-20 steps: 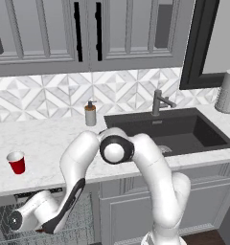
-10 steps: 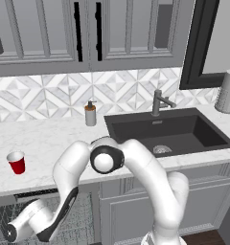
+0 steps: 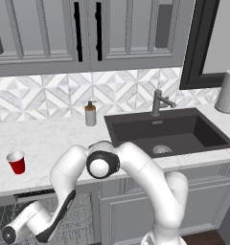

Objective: Pick up the cup and bowl from the counter, place them in the dishwasher, and close the dishwasher door.

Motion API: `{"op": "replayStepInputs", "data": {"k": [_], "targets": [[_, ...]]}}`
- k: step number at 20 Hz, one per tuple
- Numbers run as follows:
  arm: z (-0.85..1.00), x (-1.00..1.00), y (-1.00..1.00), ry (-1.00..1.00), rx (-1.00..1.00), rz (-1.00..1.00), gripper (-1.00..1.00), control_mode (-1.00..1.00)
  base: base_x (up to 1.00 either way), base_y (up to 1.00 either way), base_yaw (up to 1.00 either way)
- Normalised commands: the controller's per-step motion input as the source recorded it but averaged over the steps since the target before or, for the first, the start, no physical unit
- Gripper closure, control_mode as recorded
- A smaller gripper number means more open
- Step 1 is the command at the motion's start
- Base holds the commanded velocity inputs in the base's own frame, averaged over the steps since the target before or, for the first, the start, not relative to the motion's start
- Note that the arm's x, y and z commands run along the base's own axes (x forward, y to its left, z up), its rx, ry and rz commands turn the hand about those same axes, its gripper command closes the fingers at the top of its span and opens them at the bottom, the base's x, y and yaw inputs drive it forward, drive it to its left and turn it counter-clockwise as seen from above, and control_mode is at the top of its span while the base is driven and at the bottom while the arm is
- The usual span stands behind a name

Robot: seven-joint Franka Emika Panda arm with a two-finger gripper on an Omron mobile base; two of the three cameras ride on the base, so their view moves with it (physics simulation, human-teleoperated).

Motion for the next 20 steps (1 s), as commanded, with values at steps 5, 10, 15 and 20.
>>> {"op": "replayStepInputs", "data": {"k": [5, 10, 15, 20], "targets": [[-0.5, -0.02, -0.17, -0.03, 0.27, -0.03, 1.0, -1.0, 0.0, 0.0, 0.0], [-0.61, -0.2, -0.05, 0.0, 0.21, -0.05, 1.0, -1.0, 0.0, 0.0, 0.0], [-0.53, -0.12, -0.11, 0.0, 0.19, -0.05, 1.0, -1.0, 0.0, 0.0, 0.0], [-0.46, -0.09, -0.08, 0.0, 0.14, -0.06, 1.0, -1.0, 0.0, 0.0, 0.0]]}}
